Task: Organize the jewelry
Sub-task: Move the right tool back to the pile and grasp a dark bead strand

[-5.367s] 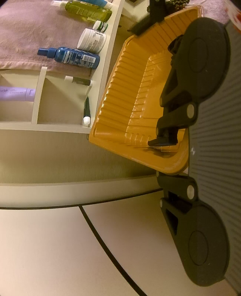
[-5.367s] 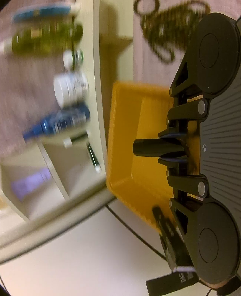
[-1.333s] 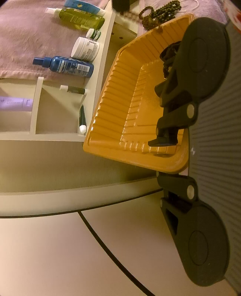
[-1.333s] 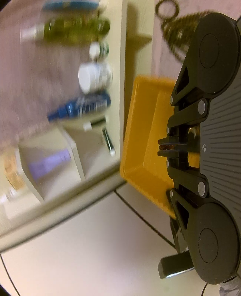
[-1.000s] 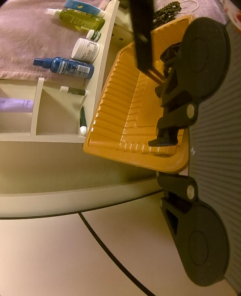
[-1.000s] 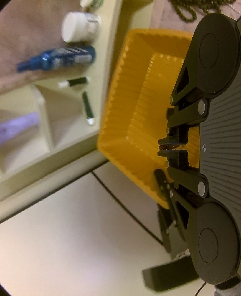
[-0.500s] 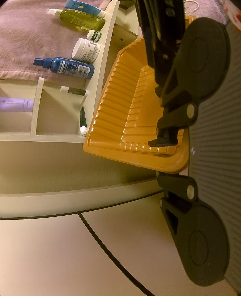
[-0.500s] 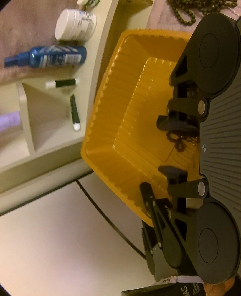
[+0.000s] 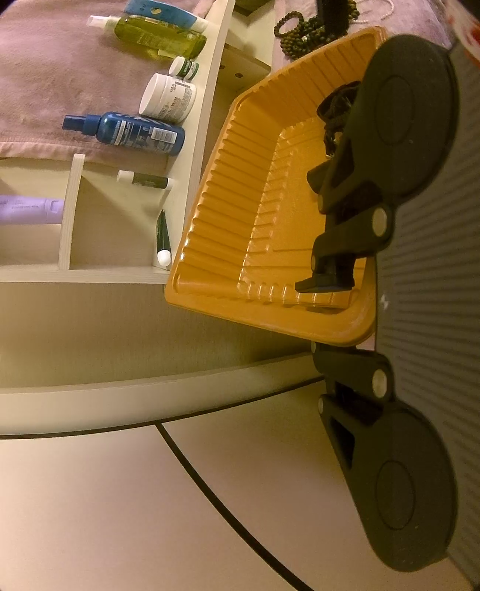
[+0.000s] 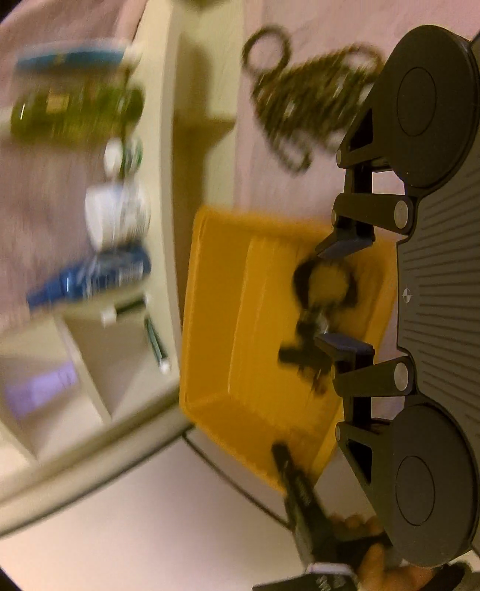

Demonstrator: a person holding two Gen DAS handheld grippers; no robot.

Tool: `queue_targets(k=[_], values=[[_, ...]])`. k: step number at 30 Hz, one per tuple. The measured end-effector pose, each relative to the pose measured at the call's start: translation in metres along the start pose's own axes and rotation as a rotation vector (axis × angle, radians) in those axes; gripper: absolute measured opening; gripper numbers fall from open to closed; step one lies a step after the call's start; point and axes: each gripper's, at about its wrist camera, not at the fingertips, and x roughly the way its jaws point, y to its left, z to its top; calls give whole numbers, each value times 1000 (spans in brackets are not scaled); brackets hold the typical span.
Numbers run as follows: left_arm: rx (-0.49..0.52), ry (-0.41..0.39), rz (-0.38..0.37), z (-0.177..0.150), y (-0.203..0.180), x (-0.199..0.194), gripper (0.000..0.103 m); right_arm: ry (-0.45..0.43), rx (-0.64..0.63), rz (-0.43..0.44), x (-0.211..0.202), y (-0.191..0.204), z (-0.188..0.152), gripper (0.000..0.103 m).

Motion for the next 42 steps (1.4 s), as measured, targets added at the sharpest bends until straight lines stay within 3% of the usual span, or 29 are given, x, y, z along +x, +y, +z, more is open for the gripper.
queue_targets(k=[13, 22, 34, 36, 42], values=[[9, 1, 13, 0, -2, 1, 11, 13, 115, -195, -43, -77, -35, 46], [10, 0, 12, 0, -2, 1, 11, 9, 110, -263, -42, -112, -30, 46], [24, -7, 21, -1, -4, 3, 11, -62, 33, -267, -27, -172, 11, 45], [26, -7, 23, -1, -4, 3, 11, -70, 24, -260, -21, -179, 16, 38], [28, -8, 33, 0, -5, 2, 10, -68, 28, -245, 2, -194, 31, 29]])
